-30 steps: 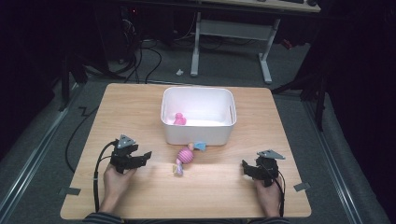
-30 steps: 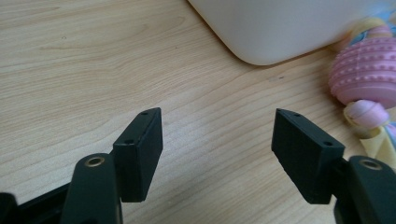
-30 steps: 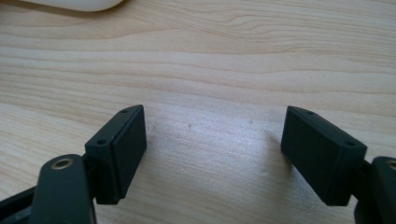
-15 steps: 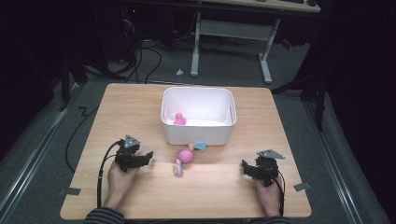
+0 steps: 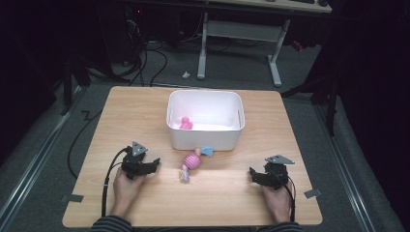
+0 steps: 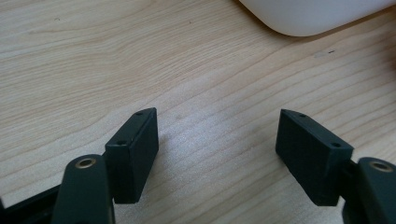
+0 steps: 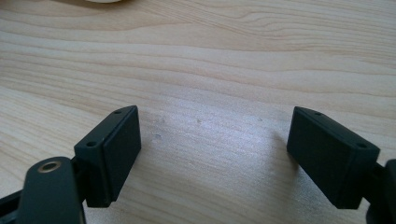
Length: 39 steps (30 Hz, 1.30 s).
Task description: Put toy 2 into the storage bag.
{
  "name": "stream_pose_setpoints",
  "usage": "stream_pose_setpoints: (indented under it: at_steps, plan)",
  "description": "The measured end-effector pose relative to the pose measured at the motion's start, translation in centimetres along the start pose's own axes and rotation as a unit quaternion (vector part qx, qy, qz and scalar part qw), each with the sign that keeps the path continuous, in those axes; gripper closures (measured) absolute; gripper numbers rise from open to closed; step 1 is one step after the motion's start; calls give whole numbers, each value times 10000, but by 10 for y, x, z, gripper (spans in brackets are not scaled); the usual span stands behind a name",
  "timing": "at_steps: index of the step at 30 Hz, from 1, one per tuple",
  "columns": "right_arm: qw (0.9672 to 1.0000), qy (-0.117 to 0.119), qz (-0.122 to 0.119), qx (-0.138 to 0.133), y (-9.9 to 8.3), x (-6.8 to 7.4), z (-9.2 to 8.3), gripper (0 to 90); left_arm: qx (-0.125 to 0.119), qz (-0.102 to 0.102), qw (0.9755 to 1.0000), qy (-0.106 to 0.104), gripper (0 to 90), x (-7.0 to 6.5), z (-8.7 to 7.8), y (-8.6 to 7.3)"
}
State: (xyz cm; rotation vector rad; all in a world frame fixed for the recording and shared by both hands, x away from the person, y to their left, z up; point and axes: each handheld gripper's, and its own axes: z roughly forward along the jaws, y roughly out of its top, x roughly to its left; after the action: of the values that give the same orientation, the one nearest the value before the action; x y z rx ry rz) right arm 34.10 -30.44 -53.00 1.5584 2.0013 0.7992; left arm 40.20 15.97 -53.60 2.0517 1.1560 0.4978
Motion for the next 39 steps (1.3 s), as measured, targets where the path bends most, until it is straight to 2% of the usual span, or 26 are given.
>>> stream_pose_setpoints:
  at_steps: [1,2,4,9,10,11,12,14,15,17,20,24,29,33,39]
  plan:
    - [10000,16,4,14,0,0,0,193,3,1,10000,17,297,0,0,0]
    - [10000,17,-15,-4,0,1,-2,258,6,-9,10000,22,287,0,0,0]
    - [10000,31,-56,1,-1,1,-4,292,24,-14,10000,30,268,0,0,0]
    - [9996,57,-258,-40,-2,5,-10,326,51,-46,10000,47,229,0,1,0]
    - [9994,146,-298,-75,-2,9,-14,339,53,-45,10000,47,228,0,1,0]
    - [9994,146,-298,-75,-2,9,-14,339,52,-46,10000,47,228,0,1,0]
    - [9990,250,-349,-98,-2,12,-16,348,52,-43,10000,49,228,0,1,0]
    - [9989,289,-345,-103,-2,14,-17,352,62,-38,10000,45,227,0,1,0]
    - [9985,408,-356,-116,-2,16,-18,358,62,-37,10000,46,226,0,1,0]
    - [9983,443,-345,-122,-2,17,-18,360,62,-37,10000,48,226,0,1,0]
    - [9973,621,-377,-113,0,22,-18,369,69,-43,10000,53,224,0,1,0]
    - [9959,705,-548,-126,7,31,-19,380,74,-89,9999,80,200,1,1,0]
    - [9943,849,-612,-184,14,39,-19,392,77,-85,9999,90,198,1,1,0]
    - [9919,982,-790,-172,22,50,-17,395,82,-95,9999,113,195,1,1,0]
    - [9898,1137,-827,-238,29,57,-16,395,87,-93,9998,122,193,1,1,0]
